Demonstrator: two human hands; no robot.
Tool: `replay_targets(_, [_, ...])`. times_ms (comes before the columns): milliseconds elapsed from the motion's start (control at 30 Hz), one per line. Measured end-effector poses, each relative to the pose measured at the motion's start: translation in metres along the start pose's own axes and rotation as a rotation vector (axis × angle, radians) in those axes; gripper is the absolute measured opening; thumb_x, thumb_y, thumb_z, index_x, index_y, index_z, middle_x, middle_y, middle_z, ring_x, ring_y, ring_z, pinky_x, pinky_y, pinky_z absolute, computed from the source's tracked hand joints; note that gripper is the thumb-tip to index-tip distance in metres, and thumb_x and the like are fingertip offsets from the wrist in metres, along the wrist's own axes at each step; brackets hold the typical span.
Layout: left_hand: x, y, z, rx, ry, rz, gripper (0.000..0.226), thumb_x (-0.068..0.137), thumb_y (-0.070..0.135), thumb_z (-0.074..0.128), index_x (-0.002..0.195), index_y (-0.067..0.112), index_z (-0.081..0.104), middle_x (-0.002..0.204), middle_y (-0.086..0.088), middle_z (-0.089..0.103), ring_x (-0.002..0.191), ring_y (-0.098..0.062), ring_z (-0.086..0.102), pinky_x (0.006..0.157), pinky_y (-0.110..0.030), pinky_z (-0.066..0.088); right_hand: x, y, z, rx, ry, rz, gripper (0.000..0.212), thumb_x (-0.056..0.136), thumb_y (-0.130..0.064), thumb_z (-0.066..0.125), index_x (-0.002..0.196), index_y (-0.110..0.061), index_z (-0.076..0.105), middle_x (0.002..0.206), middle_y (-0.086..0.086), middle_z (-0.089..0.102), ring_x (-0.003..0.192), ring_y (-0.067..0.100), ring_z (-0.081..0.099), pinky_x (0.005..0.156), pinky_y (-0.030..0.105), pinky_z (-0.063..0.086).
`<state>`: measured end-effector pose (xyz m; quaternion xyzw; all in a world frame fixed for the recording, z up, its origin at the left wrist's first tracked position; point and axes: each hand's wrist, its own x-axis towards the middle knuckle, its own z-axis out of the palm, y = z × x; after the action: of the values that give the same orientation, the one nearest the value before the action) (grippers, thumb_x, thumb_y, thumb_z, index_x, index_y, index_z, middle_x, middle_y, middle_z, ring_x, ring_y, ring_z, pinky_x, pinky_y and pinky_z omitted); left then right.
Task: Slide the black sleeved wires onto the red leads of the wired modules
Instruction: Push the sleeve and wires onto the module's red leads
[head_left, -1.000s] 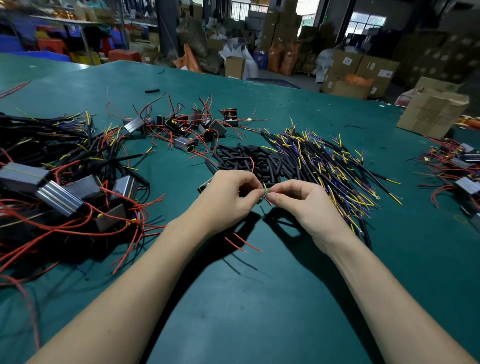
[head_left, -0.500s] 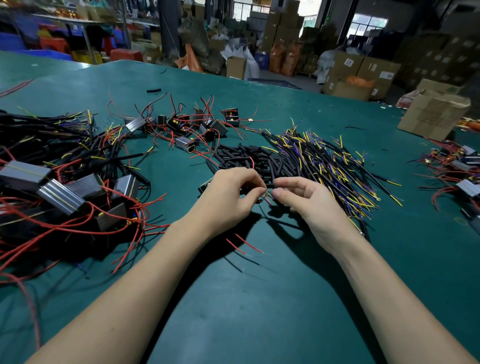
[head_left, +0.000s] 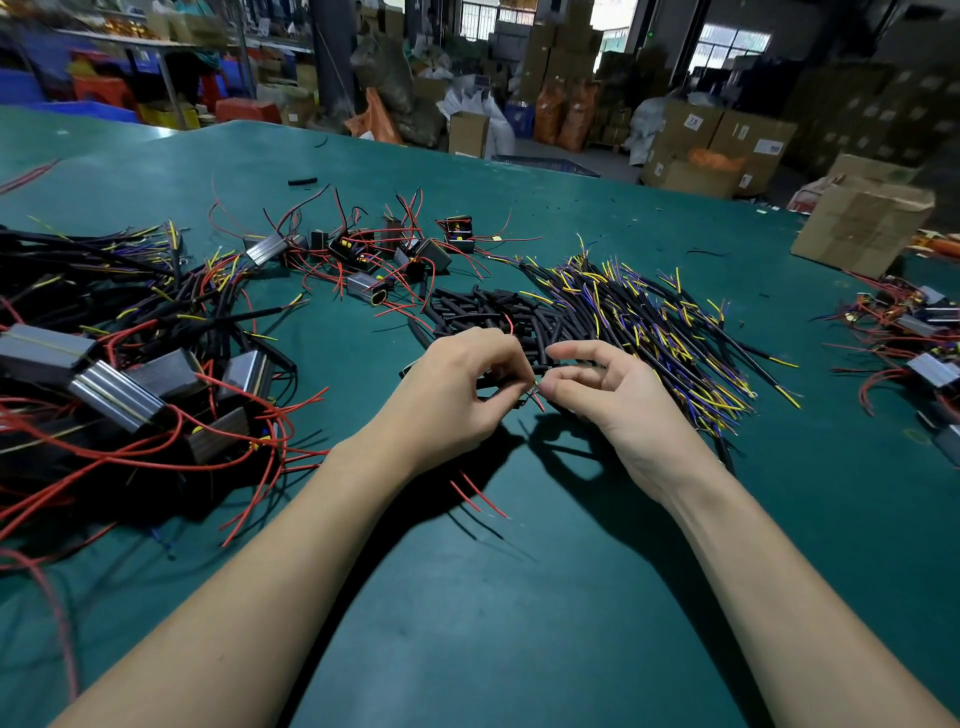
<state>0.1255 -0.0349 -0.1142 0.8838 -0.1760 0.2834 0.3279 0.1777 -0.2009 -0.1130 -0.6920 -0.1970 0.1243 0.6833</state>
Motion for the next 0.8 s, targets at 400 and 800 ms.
replay_targets(400, [-0.002,0.007,0.003,0.058,-0.032,-0.125,0.012,0.081,0.025,0.061,0.081,0.016,0.069,0.081,0.004,0.067,0.081,-0.018,0.06,0.076,-0.037,0.049,-0.007,0.0,0.011,-0.639,0.109,-0.462,0.031,0.08,0.001,0.065,0.103,-0.017,0.054,0.08,-0.002,0.065,0.071,-0.002,0.051,0.069,0.009,0.035])
replay_targets(800, [0.001,0.007,0.002,-0.099,-0.019,-0.372,0.008,0.084,0.015,0.067,0.079,0.019,0.071,0.076,0.004,0.07,0.069,-0.001,0.06,0.073,-0.015,0.047,-0.008,0.004,0.01,-0.494,0.202,-0.452,0.041,0.079,-0.004,0.07,0.113,-0.019,0.052,0.087,-0.007,0.066,0.081,0.006,0.058,0.079,0.018,0.044])
